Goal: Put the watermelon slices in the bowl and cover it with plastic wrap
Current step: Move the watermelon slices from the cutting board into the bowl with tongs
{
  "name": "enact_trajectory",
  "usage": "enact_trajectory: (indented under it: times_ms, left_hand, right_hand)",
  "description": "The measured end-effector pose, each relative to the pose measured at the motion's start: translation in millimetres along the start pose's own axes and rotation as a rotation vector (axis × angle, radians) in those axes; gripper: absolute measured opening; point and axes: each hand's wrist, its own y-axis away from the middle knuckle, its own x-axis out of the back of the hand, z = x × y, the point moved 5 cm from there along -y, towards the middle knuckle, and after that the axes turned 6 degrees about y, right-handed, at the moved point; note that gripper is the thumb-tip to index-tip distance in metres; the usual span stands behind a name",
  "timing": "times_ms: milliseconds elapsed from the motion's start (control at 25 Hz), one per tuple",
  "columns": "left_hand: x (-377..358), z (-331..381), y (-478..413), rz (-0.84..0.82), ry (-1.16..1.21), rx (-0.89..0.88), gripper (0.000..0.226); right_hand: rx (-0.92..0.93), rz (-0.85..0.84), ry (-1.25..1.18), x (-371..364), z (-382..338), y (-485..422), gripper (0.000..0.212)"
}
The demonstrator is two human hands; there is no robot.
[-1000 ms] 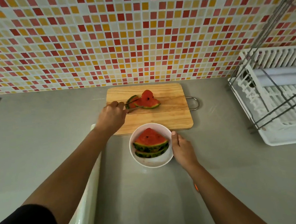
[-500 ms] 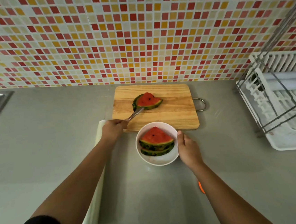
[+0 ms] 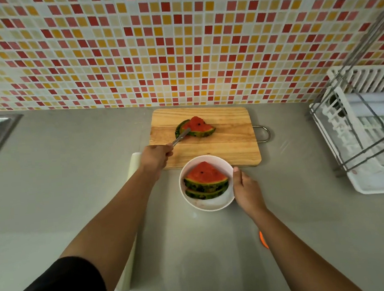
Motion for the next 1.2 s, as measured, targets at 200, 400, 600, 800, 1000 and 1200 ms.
enact_trajectory:
  times_ms: [200,400,600,800,1000,1200]
  left_hand:
    - [21.0,2.6,55.9,-0.129,0.102,-0.013,0.018]
    - [51.5,-31.3,110.6,-0.14,0.004,0.059,0.021]
    - [46.6,-39.9,123.0,-0.034,-0.182,0.02,0.023]
    - [39.1,-19.9,131.3,0.049,-0.53,-0.133,0.034]
    - [50.4,20.3,135.1,0.068,-0.803,-0.131,0.044]
    - [55.3,46.5,117.8,0.052,-0.754,-0.314,0.034]
  right_hand:
    - [-0.007,0.004,-0.017,-0.3,0.1,0.5,0.048]
    - [-0.022,0.013,-0.071,-1.7,3.1,3.0,0.05]
    - [-0.004,0.007,-0.064,-1.5,1.7,1.8,0.049]
    - [0.03,0.015,-0.05,-0.7,0.0,1.8,0.051]
    - [0.05,0.002,-0.079,0.9,-0.8,2.7,0.047]
    - [0.039,-0.006,-0.073,-0.6,0.1,0.8,0.046]
